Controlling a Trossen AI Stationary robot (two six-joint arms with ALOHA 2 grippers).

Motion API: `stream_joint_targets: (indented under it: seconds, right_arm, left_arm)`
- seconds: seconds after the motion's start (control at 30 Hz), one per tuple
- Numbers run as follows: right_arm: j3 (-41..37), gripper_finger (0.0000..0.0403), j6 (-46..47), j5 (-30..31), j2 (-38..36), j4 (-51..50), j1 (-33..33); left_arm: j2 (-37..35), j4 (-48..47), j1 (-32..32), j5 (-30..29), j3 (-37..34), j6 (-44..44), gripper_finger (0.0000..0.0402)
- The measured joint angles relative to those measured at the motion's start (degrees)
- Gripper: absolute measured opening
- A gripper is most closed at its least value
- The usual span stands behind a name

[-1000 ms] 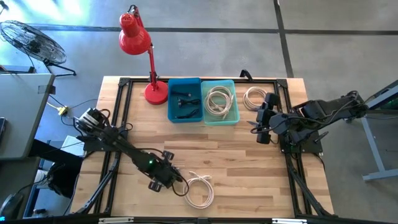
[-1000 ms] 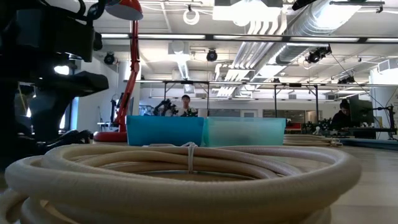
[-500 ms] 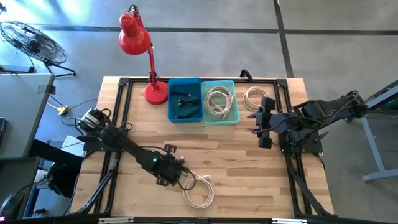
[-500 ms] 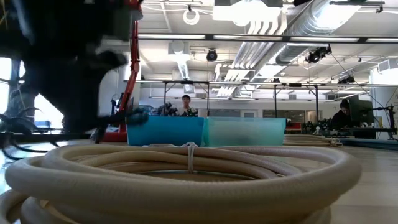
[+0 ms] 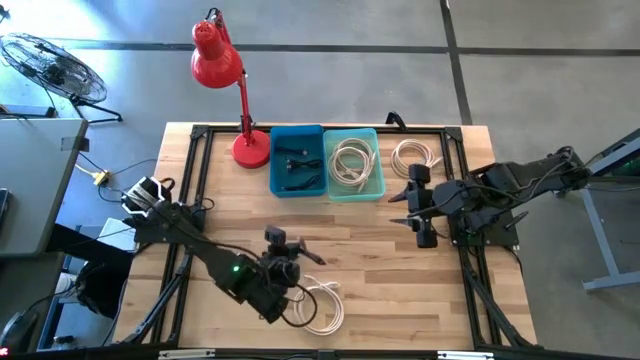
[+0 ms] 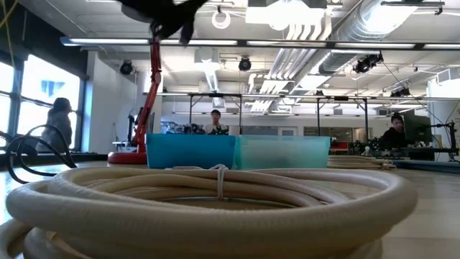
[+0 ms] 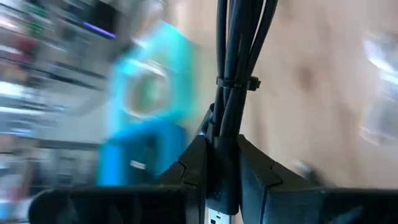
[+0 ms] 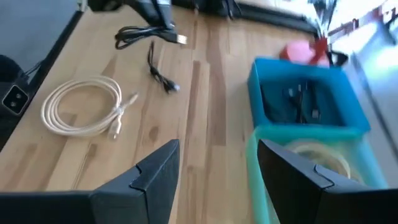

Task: Pick & Place USB Port
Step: Put the black USB cable into the blue bin

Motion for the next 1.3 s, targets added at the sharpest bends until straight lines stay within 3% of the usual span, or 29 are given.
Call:
stream_joint_targets:
  seconds: [0.17, 0.33, 0.5, 0.83, 0.97, 1.17, 1.3]
  right_arm:
    - [0.00, 0.0209, -8.30, -0.98, 2.64, 6.95, 1.02]
    - [0.00, 0.0209, -15.46, -1.18, 7.04, 13.19, 2.74]
    - [0.00, 0.0209, -18.72, 3.44, 11.30, 17.48, 3.74]
    - [0.00, 0.0208, -15.57, 17.17, 17.52, 24.25, 4.24]
    - [0.00, 0.0208, -15.31, 19.39, 17.57, 25.13, 5.21]
    - [0.00, 0.0208, -17.95, 12.63, 17.57, 28.04, 9.86]
    - [0.00, 0.0208, -22.17, 13.76, 17.57, 29.95, 13.54]
  left_arm:
    - [0.00, 1.31, -0.35, -14.05, 0.02, 0.42, 0.0044]
    - [-0.18, 4.21, -0.22, -16.39, 0.04, 2.88, 0.0044]
    - [-1.82, 10.01, -0.26, -15.63, 0.07, 9.76, 0.0043]
    - [-3.98, 34.75, -0.24, -3.89, 0.09, 40.39, 0.0043]
    - [-3.98, 34.25, -0.08, -4.93, 0.09, 41.91, 0.0043]
    - [-3.98, 33.45, 2.75, -1.65, 0.09, 40.76, 0.0043]
    - [-3.98, 33.85, 4.57, 1.17, 0.09, 40.55, 0.0043]
